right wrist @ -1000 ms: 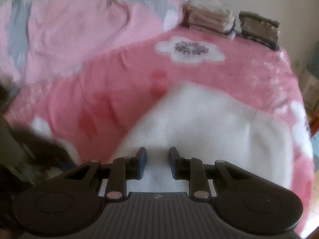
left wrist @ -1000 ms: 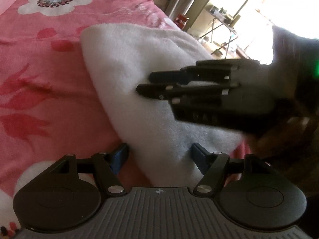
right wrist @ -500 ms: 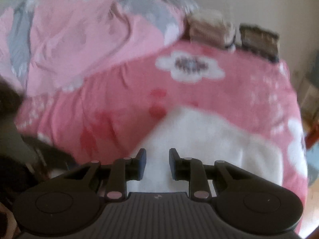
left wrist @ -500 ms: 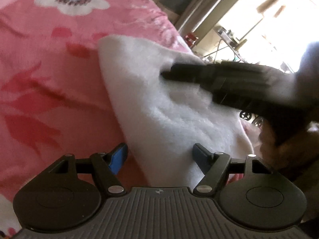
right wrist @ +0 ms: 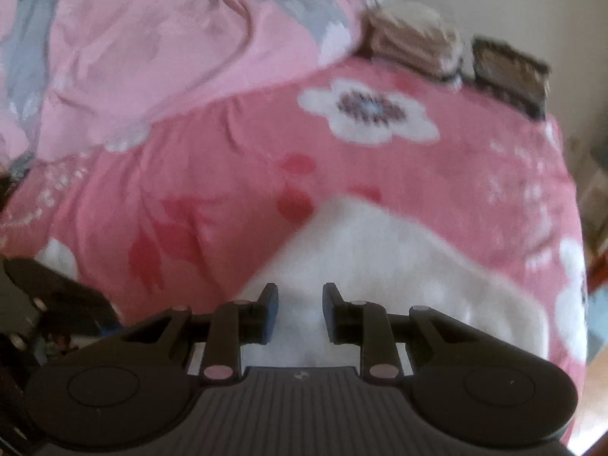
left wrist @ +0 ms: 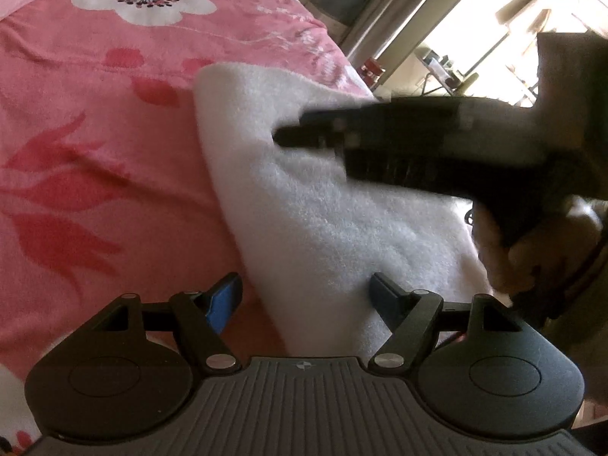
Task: Fold clothes
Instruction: 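Press along the cream sweater bundle with the right gripper beside the left gripper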
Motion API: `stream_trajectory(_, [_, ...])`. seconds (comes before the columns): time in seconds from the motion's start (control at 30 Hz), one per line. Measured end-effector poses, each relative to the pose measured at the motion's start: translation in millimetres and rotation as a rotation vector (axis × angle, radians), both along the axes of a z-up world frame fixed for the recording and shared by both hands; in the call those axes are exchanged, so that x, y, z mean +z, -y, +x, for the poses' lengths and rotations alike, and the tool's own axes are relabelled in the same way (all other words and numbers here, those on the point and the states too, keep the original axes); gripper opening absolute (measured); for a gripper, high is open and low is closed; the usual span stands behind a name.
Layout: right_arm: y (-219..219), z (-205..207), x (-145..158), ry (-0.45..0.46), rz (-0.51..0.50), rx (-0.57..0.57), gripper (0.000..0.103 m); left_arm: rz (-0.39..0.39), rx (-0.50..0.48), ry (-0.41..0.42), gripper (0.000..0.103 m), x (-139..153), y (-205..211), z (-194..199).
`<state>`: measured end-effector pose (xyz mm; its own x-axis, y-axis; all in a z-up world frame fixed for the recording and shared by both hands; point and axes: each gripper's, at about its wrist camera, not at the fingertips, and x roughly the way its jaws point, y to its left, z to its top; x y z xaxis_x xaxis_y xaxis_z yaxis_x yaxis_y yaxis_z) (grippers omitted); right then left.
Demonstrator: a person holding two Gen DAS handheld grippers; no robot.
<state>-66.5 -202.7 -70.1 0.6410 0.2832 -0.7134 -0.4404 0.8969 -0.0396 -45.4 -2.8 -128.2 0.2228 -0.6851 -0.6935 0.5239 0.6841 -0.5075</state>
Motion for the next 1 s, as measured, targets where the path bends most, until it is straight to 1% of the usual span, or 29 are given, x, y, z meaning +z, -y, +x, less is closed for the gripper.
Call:
stream_trajectory(0.07, [-5, 7, 3, 0.031, 0.0, -0.001, 0.027, 0.001, 0.0, 0.0, 0.075, 0, 0, -1])
stream_trajectory(0.1, [-6, 11, -1, 0.027, -0.008, -0.012, 0.027, 0.001, 0.001, 0.001, 0.075, 1, 0, -2])
stream_trajectory(0.17, [-6, 24, -30, -0.044, -0.065, -0.03, 0.027, 0.0, 0.005, -0.001, 0.075, 0, -1, -2])
stream_trajectory(0.2, [-2, 26, -46, -0.051, -0.065, -0.04, 0.027, 0.002, 0.008, -0.002, 0.075, 0, -1, -1])
stream_trajectory(0.23, [1, 26, -51, -0.05, -0.044, -0.044, 0.027, -0.003, 0.009, -0.008, 0.075, 0, -2, 0])
stream_trajectory(0.3, [4, 34, -40, -0.097, -0.02, -0.068, 0.026, -0.009, 0.007, -0.009, 0.075, -1, -3, -1])
stream_trajectory(0.33, [4, 37, -32, -0.101, -0.01, -0.073, 0.026, -0.011, 0.005, -0.008, 0.075, -1, -3, -2])
stream_trajectory(0.4, [3, 40, -18, -0.076, 0.001, -0.07, 0.026, -0.015, 0.007, -0.011, 0.075, -1, -4, -3])
stream_trajectory(0.47, [0, 47, -12, -0.043, -0.005, -0.071, 0.026, -0.017, 0.009, -0.019, 0.075, -1, -4, -3])
stream_trajectory(0.53, [0, 58, -12, -0.02, -0.004, -0.08, 0.026, -0.014, 0.009, -0.016, 0.075, -1, -3, -4])
stream_trajectory(0.57, [-1, 63, -18, -0.023, -0.012, -0.085, 0.026, -0.011, 0.008, -0.012, 0.075, 0, -3, -5])
stream_trajectory(0.67, [2, 76, -49, -0.059, -0.035, -0.092, 0.027, -0.002, 0.01, -0.004, 0.075, 0, -2, -6])
stream_trajectory(0.73, [1, 78, -46, -0.063, -0.035, -0.095, 0.027, -0.002, 0.008, -0.003, 0.075, 0, 0, -6])
stream_trajectory(0.87, [2, 83, -24, -0.004, 0.016, -0.115, 0.027, 0.003, 0.006, 0.002, 0.075, 0, 1, -6])
stream_trajectory(0.93, [4, 93, -25, 0.005, 0.011, -0.15, 0.027, 0.005, 0.006, 0.001, 0.075, 1, 0, -7])
stream_trajectory(1.0, [6, 105, -40, -0.033, 0.011, -0.175, 0.027, 0.013, 0.007, 0.007, 0.075, 2, 1, -9])
